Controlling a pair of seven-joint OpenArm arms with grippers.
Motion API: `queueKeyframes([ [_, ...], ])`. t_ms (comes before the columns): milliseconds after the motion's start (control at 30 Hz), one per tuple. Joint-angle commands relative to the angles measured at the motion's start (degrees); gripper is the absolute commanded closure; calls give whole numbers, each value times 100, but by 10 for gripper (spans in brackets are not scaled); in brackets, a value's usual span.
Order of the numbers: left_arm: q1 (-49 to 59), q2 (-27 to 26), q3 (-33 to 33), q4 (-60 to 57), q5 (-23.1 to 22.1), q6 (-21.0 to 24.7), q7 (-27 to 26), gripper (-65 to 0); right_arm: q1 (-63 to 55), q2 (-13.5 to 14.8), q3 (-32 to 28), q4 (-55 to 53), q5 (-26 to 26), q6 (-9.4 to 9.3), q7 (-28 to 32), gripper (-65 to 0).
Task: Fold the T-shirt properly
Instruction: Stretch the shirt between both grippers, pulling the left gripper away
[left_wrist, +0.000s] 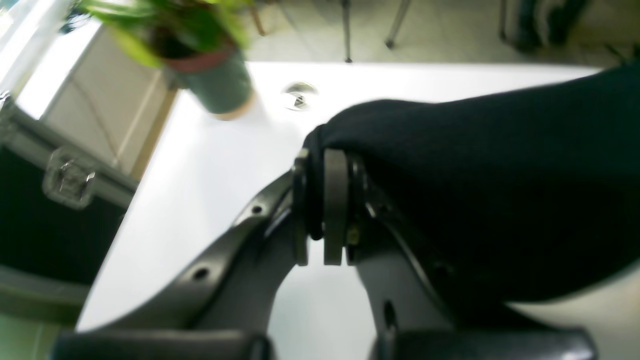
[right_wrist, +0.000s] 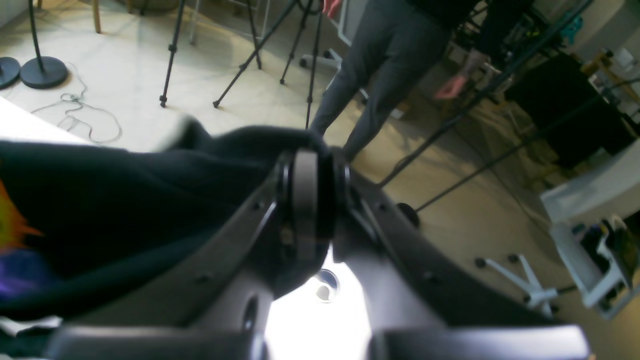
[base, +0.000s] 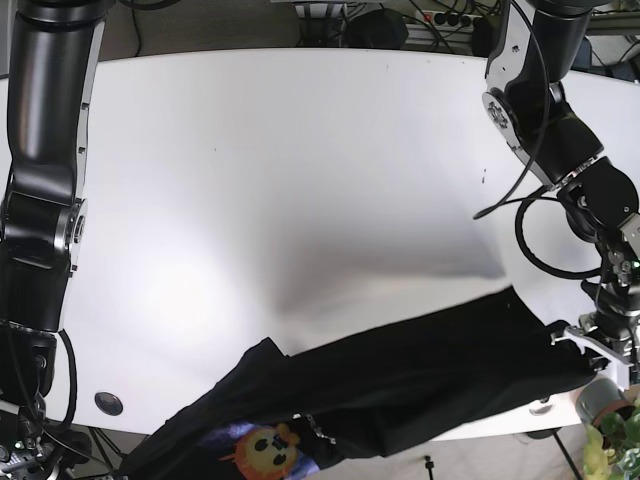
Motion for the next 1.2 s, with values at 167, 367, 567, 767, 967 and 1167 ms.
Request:
queueKeyframes([
  [167, -373, -352, -33, -161, -38, 30, -137, 0, 318, 229, 250, 108, 37, -39, -82, -21],
  [367, -242, -325, -42, -276, -47, 3, -137, 0, -60, 229, 558, 354, 37, -31, -109, -21],
  [567, -66, -149, -51, -302, -47, -128, -137, 0, -676, 229, 611, 759, 37, -31, -109, -21],
  [767, 233, -149, -69, -302, -47, -128, -146, 0, -1405, 150, 927, 1418, 46, -39, -311, -21],
  [967, 567, -132, -262, -293, -47, -146, -146, 0, -2073, -17, 1420, 1831, 37, -31, -566, -21],
  [1167, 989, -141, -499, -276, -47, -691, -146, 0, -2988, -70, 1719, 2570, 46, -31, -706, -21],
])
